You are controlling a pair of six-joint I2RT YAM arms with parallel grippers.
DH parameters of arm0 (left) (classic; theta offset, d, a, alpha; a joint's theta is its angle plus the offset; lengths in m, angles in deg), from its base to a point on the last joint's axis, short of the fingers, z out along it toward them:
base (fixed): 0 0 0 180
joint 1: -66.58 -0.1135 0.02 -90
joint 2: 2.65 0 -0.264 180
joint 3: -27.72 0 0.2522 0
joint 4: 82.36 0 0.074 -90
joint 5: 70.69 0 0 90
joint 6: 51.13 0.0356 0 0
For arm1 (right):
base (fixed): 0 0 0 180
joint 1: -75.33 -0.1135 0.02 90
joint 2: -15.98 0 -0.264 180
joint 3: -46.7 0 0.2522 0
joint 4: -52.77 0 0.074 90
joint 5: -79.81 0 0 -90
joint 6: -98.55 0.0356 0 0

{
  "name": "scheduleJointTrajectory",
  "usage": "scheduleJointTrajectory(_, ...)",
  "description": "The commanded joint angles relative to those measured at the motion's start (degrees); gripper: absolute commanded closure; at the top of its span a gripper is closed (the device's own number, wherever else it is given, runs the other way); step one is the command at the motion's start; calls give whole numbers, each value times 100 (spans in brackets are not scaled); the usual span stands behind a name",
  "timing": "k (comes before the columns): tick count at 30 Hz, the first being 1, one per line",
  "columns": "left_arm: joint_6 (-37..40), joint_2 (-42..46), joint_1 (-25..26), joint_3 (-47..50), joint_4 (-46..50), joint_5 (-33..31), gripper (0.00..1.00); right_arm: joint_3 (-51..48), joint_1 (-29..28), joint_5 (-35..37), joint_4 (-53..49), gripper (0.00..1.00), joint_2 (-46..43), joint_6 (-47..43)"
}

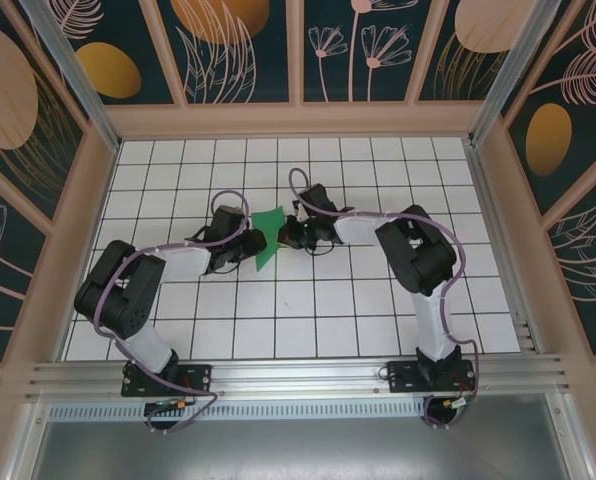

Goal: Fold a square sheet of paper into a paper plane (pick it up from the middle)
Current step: Move the paper to the center of the table.

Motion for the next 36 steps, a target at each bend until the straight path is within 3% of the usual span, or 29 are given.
scheduleJointTrajectory(1,161,399,-34,-24,81,78,56,-312,27,518,11,99,-587,150)
scheduleJointTrajectory(8,329,1020,-22,180,-266,357,36,-1184,73,1266,-49,100,-1541,584)
scheduleJointTrajectory(15,876,1444,247,779,-1408,768,14,-1840,97,1894,-56,99,-2197,1504)
scheduleJointTrajectory(18,1233,1482,425,989,-1950,830,10,-1949,132,2053,-32,100,-2289,1826)
scheduleJointTrajectory(22,1834,1394,668,1014,-2234,648,9,-2015,198,2024,165,100,-2339,2228)
scheduleJointTrajectory(27,2693,1068,771,675,-1854,315,11,-1952,273,1856,302,100,-2355,2606)
scheduleJointTrajectory(30,3212,944,913,769,-2276,67,13,-1877,309,1744,317,100,-2353,2750)
scheduleJointTrajectory(36,3801,477,961,675,-2790,129,23,-1779,371,1476,380,100,-2195,2881)
